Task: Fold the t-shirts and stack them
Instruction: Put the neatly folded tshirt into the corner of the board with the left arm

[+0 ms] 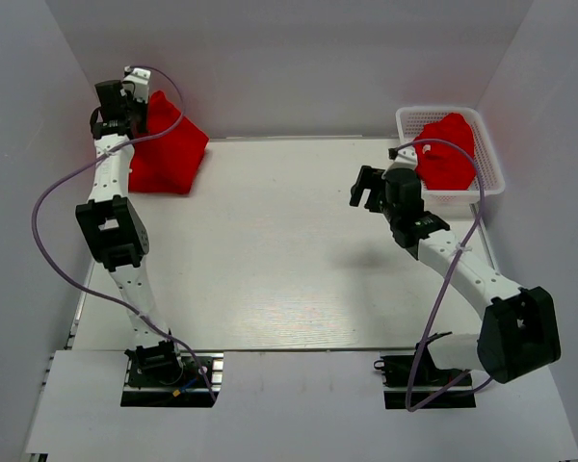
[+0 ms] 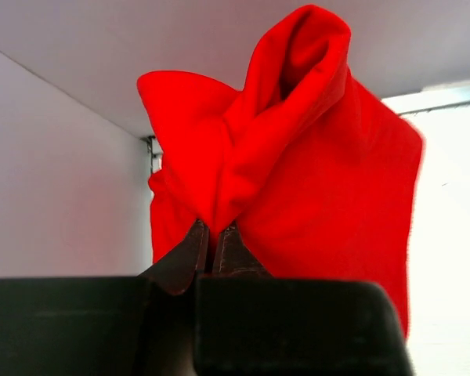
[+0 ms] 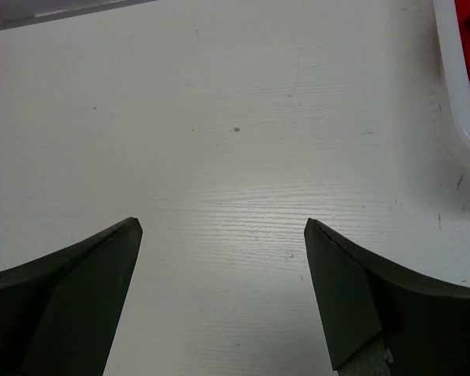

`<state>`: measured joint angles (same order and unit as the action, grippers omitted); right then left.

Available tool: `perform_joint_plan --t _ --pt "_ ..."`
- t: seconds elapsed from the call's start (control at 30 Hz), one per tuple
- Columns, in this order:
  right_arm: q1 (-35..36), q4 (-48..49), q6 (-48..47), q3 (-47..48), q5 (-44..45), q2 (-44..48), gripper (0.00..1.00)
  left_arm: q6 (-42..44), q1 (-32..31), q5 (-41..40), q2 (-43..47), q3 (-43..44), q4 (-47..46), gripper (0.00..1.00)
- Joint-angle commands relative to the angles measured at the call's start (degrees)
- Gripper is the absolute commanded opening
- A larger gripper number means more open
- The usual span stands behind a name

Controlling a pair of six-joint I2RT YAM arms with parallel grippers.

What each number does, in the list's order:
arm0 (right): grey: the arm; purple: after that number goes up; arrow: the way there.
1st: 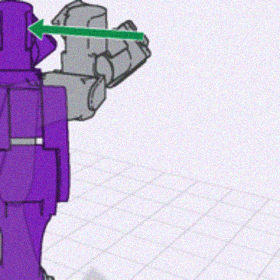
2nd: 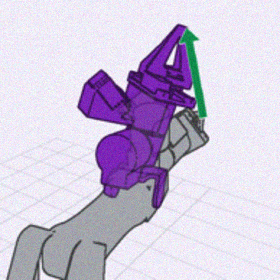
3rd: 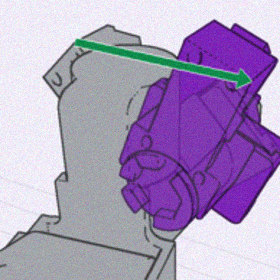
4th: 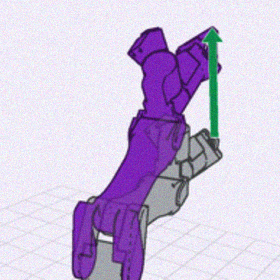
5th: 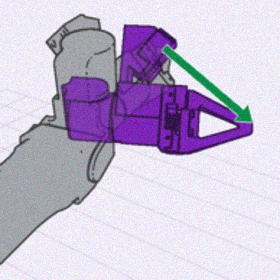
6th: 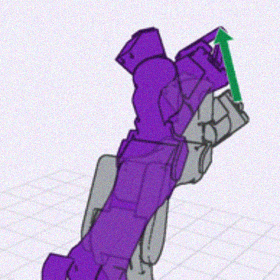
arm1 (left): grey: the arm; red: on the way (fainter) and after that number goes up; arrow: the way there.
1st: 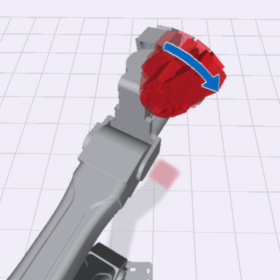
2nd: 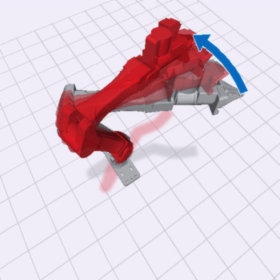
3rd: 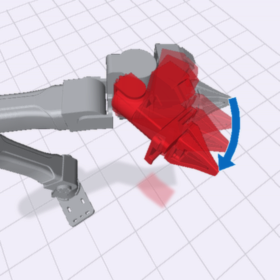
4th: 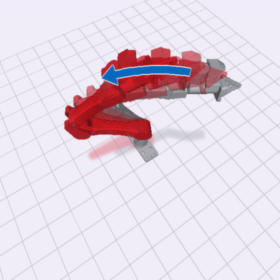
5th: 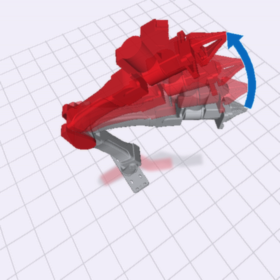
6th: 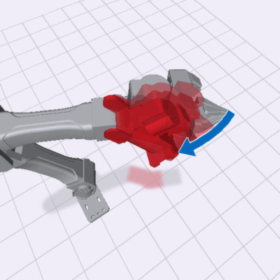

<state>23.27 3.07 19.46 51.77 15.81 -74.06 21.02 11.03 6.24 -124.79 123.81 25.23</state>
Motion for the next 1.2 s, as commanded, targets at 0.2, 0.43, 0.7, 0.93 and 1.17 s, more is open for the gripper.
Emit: perform_joint_plan --t 0.2,0.43,0.7,0.93,1.17 --pt "0.1 1.8 1.0 4.4 -1.1 -3.5 0.90 -1.2 1.4 -1.7 -4.1 1.0 -5.0 0.00" --pt "0.1 1.6 1.7 5.3 -1.3 -5.3 0.90 -2.6 2.4 -8.1 -5.3 -0.4 -7.4 0.00" --pt "0.2 1.2 2.0 6.5 -1.8 -7.3 0.90 -6.2 3.5 -12.6 -7.0 -2.8 -9.2 0.00" --pt "0.2 1.5 2.2 7.0 -2.7 -9.0 0.90 -7.0 3.5 -15.1 -8.1 -4.5 -11.1 0.00" --pt "0.2 1.1 2.4 7.6 -3.6 -9.9 0.90 -9.4 4.0 -18.6 -9.8 -3.5 -11.1 0.00"
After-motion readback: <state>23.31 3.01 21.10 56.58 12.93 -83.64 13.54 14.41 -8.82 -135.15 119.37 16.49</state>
